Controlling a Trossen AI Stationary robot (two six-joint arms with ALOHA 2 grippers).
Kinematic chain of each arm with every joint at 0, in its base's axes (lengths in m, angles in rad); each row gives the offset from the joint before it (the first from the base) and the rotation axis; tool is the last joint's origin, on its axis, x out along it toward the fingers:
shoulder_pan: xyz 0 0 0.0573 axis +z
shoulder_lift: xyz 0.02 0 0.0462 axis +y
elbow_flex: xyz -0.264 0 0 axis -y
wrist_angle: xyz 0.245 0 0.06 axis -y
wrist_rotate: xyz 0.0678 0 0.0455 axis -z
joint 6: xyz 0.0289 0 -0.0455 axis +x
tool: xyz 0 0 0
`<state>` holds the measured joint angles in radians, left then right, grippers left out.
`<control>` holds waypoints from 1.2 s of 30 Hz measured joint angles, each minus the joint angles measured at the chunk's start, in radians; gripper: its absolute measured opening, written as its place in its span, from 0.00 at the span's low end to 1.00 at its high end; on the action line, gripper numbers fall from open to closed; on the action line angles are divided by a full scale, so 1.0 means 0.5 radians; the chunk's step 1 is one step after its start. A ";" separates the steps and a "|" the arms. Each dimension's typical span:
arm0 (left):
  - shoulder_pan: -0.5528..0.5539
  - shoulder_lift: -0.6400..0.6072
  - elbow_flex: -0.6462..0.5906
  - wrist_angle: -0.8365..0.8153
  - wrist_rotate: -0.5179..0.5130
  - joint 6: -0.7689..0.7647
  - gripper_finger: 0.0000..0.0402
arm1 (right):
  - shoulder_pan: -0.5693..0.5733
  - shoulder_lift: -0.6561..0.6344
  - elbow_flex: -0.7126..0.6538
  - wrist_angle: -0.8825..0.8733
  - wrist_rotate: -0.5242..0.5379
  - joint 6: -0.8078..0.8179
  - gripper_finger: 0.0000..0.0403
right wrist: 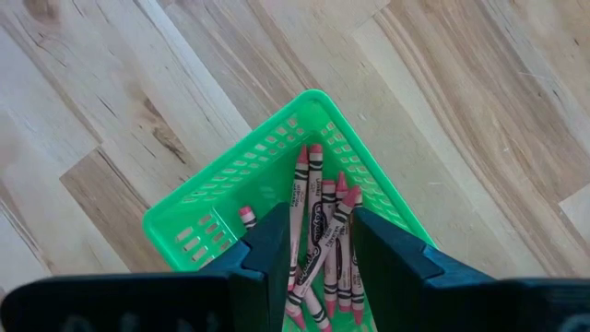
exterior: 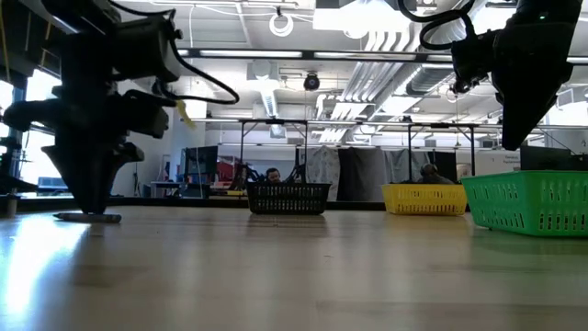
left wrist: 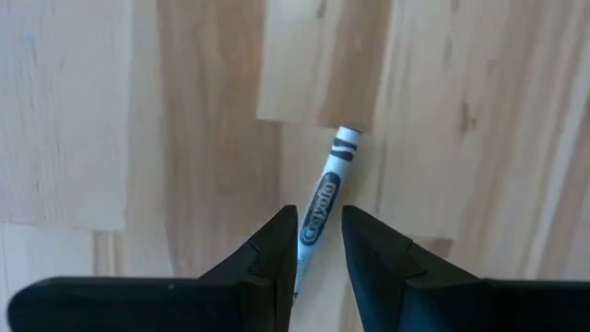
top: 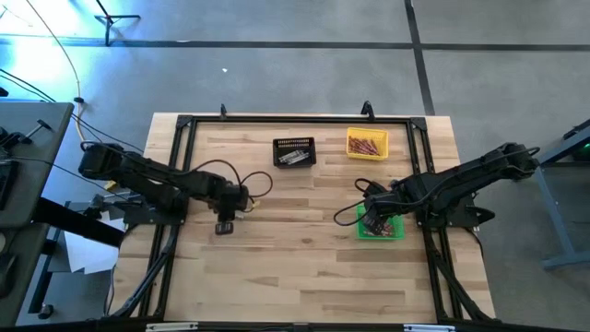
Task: Sort crayons
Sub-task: Put the gray crayon into the black basket
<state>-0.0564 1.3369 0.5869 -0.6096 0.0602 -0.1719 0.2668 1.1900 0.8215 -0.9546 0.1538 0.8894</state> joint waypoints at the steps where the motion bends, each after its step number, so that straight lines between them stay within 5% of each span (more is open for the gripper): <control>1: 0.018 0.000 -0.017 0.025 0.001 0.001 0.20 | 0.000 0.000 0.000 0.000 0.000 0.000 0.26; 26: 0.048 -0.002 -0.096 0.116 -0.200 -0.251 0.19 | 0.000 0.000 0.000 0.000 0.000 0.000 0.26; 36: 0.016 -0.002 -0.096 0.117 -0.202 -0.547 0.01 | 0.000 -0.001 0.000 0.001 0.000 0.000 0.26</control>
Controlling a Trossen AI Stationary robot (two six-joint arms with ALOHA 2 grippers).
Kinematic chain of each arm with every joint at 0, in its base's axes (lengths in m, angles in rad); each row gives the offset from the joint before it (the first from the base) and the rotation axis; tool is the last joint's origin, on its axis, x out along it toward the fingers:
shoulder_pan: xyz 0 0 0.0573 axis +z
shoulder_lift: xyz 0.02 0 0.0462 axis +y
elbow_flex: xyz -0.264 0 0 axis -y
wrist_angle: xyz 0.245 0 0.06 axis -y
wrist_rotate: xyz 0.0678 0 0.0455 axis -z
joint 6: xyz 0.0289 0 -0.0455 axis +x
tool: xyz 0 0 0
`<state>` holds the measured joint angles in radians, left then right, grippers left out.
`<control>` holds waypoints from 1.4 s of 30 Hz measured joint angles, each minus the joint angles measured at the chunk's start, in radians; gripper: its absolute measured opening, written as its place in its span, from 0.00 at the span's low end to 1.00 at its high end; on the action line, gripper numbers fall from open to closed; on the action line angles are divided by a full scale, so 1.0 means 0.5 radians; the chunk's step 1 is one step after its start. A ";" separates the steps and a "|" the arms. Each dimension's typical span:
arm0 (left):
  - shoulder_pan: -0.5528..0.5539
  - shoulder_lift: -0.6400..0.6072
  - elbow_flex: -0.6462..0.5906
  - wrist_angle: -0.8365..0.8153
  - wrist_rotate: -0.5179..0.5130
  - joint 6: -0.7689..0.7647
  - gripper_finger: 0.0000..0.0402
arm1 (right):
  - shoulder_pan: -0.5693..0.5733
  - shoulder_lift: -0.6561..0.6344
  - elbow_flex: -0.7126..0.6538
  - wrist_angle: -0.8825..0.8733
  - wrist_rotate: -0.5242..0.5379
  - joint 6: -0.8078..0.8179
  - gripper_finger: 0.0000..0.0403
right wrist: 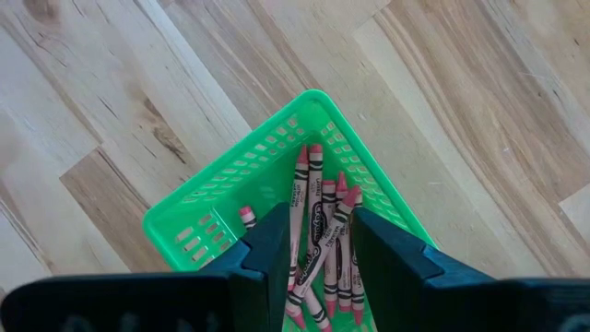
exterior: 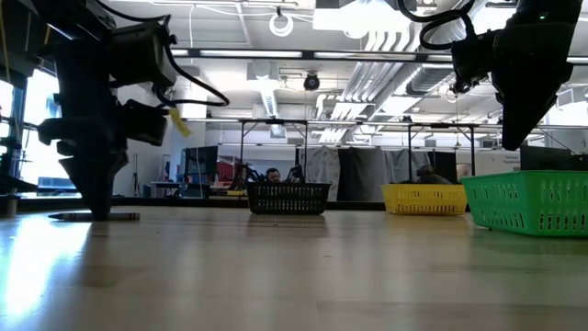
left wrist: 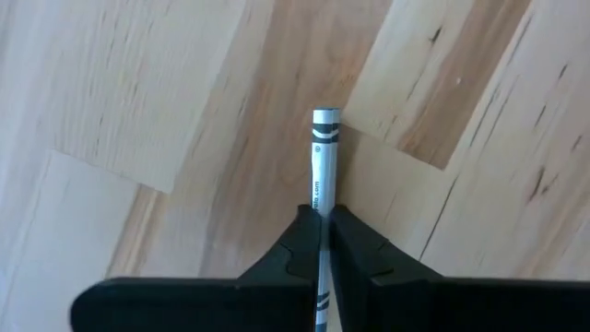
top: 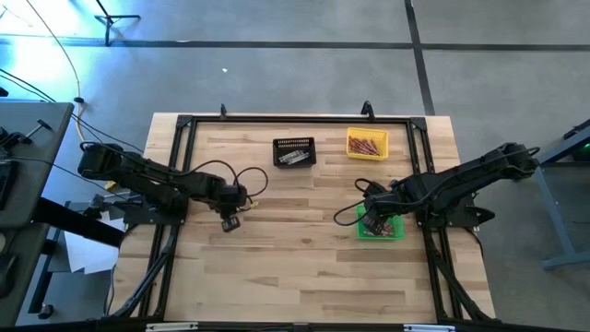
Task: Sort crayons
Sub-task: Put the gray crayon into the black basket
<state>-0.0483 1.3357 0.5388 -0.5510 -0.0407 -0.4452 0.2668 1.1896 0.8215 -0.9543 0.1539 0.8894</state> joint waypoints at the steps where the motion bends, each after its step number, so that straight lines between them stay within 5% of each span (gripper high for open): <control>1: -0.003 0.000 0.000 0.000 -0.003 -0.035 0.01 | 0.000 0.001 0.000 0.000 0.000 0.000 0.26; 8: -0.012 0.010 0.086 -0.022 0.116 -0.209 0.00 | 0.000 0.001 0.000 0.000 -0.001 0.000 0.26; 15: -0.011 0.008 0.420 -0.006 0.140 -0.207 0.00 | 0.000 0.000 0.000 0.004 0.000 0.000 0.26; 22: 0.028 0.002 0.882 0.223 -0.196 -0.023 0.00 | 0.000 0.001 0.000 0.005 0.005 -0.023 0.26; 27: 0.227 0.019 1.026 0.539 -0.413 0.073 0.00 | -0.001 0.000 0.000 0.005 0.113 -0.521 0.26; 36: 0.693 0.437 1.170 0.691 -0.210 0.126 0.00 | -0.001 0.001 0.000 0.011 0.108 -1.278 0.26; 42: 0.838 0.816 1.326 0.716 -0.132 0.093 0.00 | -0.013 0.001 0.000 -0.002 0.105 -1.355 0.26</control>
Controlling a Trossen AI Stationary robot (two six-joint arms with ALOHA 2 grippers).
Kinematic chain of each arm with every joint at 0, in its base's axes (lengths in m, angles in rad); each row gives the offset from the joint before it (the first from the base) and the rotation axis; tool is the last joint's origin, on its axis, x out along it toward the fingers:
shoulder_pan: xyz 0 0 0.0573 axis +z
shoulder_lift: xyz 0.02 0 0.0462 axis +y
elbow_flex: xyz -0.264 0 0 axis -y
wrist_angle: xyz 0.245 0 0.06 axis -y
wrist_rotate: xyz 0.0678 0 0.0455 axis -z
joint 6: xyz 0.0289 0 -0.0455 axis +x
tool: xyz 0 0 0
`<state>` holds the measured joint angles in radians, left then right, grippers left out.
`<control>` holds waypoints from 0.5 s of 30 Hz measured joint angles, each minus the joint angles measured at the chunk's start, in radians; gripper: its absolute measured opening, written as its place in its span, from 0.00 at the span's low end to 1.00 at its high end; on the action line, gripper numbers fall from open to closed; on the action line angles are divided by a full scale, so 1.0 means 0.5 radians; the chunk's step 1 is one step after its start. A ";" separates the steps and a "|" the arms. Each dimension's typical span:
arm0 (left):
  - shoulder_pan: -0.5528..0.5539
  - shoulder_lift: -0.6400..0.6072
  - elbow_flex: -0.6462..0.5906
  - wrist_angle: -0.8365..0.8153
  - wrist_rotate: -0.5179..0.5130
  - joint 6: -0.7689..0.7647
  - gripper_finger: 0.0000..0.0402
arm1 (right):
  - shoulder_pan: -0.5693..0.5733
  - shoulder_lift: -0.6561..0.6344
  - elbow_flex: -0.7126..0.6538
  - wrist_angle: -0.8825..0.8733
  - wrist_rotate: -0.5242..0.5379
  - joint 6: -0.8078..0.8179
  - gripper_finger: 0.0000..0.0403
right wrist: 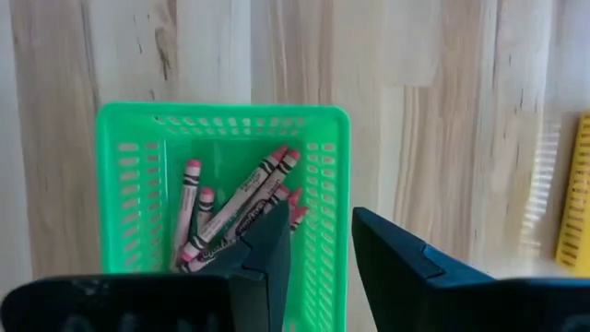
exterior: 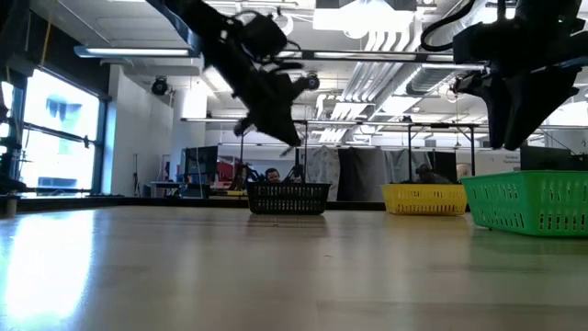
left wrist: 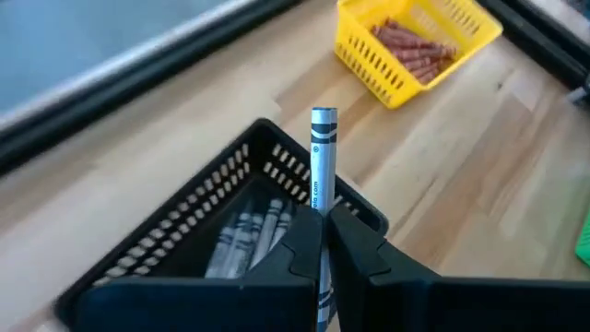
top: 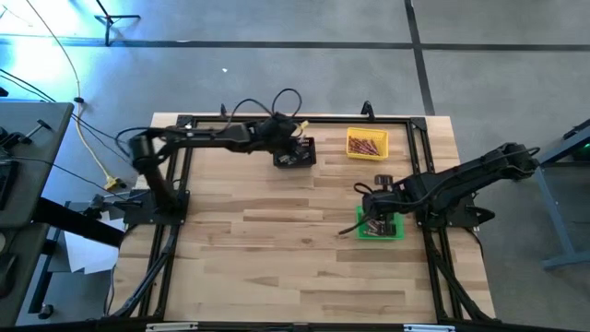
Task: Sort crayons
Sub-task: Put the gray crayon into the black basket
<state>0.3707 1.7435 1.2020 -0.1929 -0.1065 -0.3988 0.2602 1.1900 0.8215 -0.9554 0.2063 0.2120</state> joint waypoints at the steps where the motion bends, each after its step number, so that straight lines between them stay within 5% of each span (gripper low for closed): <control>1: 0.015 0.054 0.027 0.007 0.046 -0.001 0.00 | -0.008 0.000 0.000 -0.015 -0.001 0.026 0.26; 6: 0.035 0.221 0.139 0.009 0.221 0.020 0.01 | -0.102 0.000 0.000 -0.039 -0.008 -0.021 0.26; 15: 0.044 0.210 0.156 -0.044 0.227 0.407 0.09 | -0.237 0.000 0.000 0.057 -0.008 0.229 0.26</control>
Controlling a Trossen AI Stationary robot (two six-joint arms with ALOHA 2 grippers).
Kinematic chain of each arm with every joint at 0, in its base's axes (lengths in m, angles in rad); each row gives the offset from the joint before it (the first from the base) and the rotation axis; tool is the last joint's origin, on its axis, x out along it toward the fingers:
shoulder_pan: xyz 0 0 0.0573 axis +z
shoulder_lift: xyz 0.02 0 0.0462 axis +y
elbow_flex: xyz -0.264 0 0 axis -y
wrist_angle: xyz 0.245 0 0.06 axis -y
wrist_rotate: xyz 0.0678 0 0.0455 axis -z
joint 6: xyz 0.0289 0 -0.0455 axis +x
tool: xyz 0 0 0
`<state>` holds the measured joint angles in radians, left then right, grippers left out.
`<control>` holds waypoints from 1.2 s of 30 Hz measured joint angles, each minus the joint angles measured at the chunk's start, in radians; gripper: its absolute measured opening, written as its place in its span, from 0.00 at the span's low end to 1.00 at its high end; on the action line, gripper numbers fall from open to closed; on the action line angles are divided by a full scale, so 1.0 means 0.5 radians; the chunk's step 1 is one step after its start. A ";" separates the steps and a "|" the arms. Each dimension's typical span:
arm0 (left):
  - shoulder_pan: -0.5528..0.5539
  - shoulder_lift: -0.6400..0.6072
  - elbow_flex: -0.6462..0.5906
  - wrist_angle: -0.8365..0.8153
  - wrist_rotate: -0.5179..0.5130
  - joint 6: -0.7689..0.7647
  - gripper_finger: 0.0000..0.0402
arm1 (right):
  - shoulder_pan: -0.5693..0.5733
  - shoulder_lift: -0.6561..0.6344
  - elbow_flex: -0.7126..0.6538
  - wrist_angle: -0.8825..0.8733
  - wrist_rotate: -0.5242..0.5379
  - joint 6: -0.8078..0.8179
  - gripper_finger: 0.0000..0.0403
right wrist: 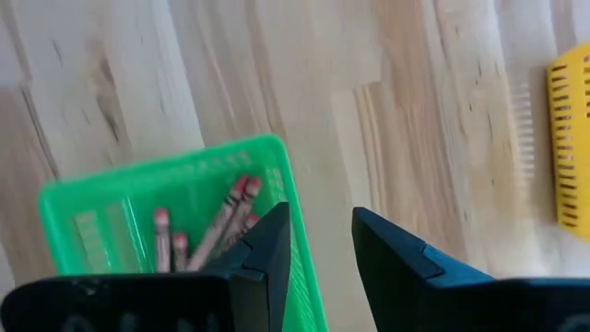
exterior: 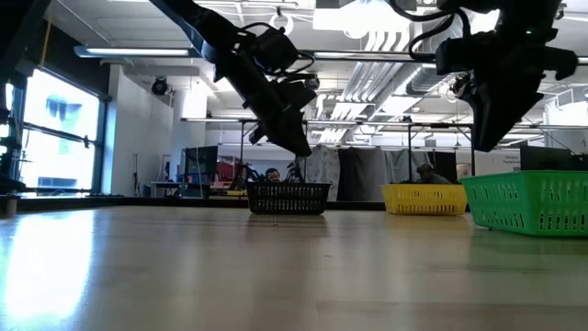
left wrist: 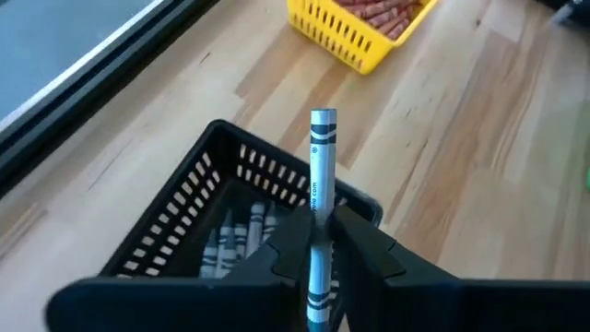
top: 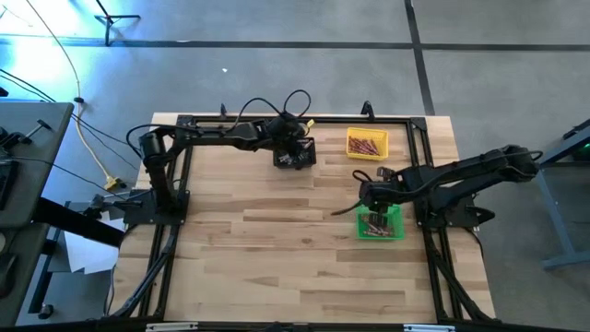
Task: Sort crayons
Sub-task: Put the gray crayon into the black basket, then return to Home Position
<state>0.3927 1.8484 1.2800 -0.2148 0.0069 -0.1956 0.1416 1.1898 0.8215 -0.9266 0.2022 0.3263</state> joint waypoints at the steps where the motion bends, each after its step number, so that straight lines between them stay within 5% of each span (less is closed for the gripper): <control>1: 0.000 0.000 0.000 -0.007 0.000 0.029 0.11 | -0.009 0.000 0.000 0.016 0.000 0.046 0.26; 9: 0.000 -0.001 0.000 -0.011 0.000 0.217 0.23 | -0.082 0.000 0.000 0.167 -0.044 0.235 0.26; 15: 0.003 -0.135 -0.002 -0.006 -0.003 0.222 0.25 | -0.104 0.000 0.000 0.181 0.124 0.502 0.26; 21: -0.004 -0.524 -0.002 -0.126 0.001 0.195 0.22 | -0.110 0.000 0.000 0.282 0.018 0.693 0.26; 31: -0.104 -1.323 -0.002 -0.875 0.008 0.114 0.20 | -0.200 0.000 0.001 0.273 -0.126 0.788 0.26; 36: -0.203 -1.575 -0.030 -1.091 0.007 -0.004 0.20 | -0.231 0.000 0.001 0.460 -0.169 0.417 0.26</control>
<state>0.2910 1.0610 1.2649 -0.7605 0.0105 -0.1978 0.0261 1.1900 0.8219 -0.6968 0.1179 0.5347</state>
